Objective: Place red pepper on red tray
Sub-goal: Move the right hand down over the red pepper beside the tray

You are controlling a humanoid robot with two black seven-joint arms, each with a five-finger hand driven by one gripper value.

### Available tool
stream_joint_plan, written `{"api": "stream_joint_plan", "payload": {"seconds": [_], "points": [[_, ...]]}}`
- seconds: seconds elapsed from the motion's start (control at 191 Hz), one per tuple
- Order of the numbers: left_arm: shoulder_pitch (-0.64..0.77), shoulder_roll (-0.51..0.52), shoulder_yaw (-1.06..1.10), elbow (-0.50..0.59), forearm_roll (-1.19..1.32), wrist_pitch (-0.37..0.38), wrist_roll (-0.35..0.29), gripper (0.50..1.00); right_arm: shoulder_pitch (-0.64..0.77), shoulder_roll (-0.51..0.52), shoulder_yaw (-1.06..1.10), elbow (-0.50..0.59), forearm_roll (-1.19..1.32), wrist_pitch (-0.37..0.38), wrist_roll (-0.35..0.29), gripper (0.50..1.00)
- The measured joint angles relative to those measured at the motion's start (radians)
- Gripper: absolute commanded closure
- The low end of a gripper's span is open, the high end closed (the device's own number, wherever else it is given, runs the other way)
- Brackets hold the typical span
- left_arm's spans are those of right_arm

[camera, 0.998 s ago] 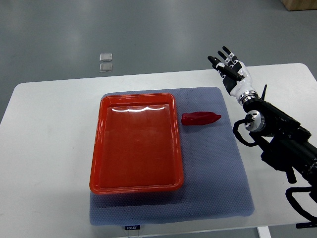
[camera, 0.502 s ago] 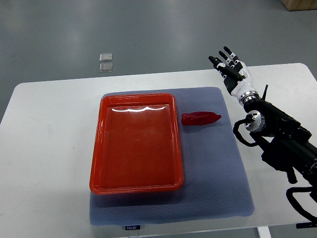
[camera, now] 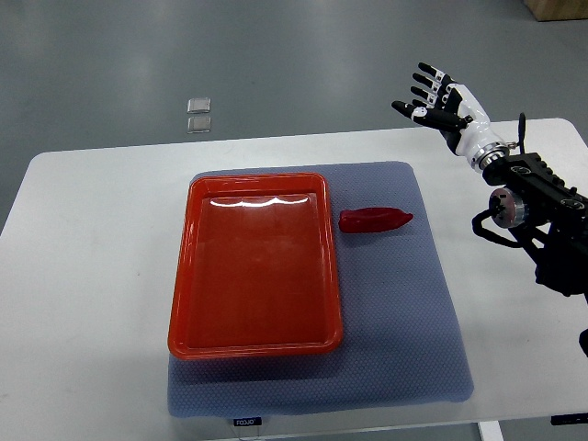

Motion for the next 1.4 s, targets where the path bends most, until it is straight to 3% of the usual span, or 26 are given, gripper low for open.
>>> {"api": "stream_joint_plan", "payload": {"seconds": [0.334, 0.58, 0.794, 1.082, 1.4], "points": [[-0.002, 0.0, -0.001, -0.001, 0.0, 0.0, 0.0, 0.5, 0.05, -0.18, -0.131, 0.184, -0.354, 0.101, 0.003, 0.587], [-0.002, 0.0, -0.002, -0.001, 0.0, 0.0, 0.0, 0.5, 0.151, -0.275, -0.353, 0.335, -0.564, 0.141, 0.005, 0.587], [-0.002, 0.0, -0.002, -0.001, 0.0, 0.0, 0.0, 0.5, 0.252, -0.264, -0.538, 0.351, -0.702, 0.144, -0.018, 0.589], [-0.002, 0.0, -0.003, -0.001, 0.0, 0.0, 0.0, 0.5, 0.284, -0.193, -0.62, 0.349, -0.796, 0.142, -0.122, 0.589], [-0.002, 0.0, -0.003, -0.001, 0.0, 0.0, 0.0, 0.5, 0.278, -0.146, -0.666, 0.308, -0.836, 0.132, -0.132, 0.609]]}}
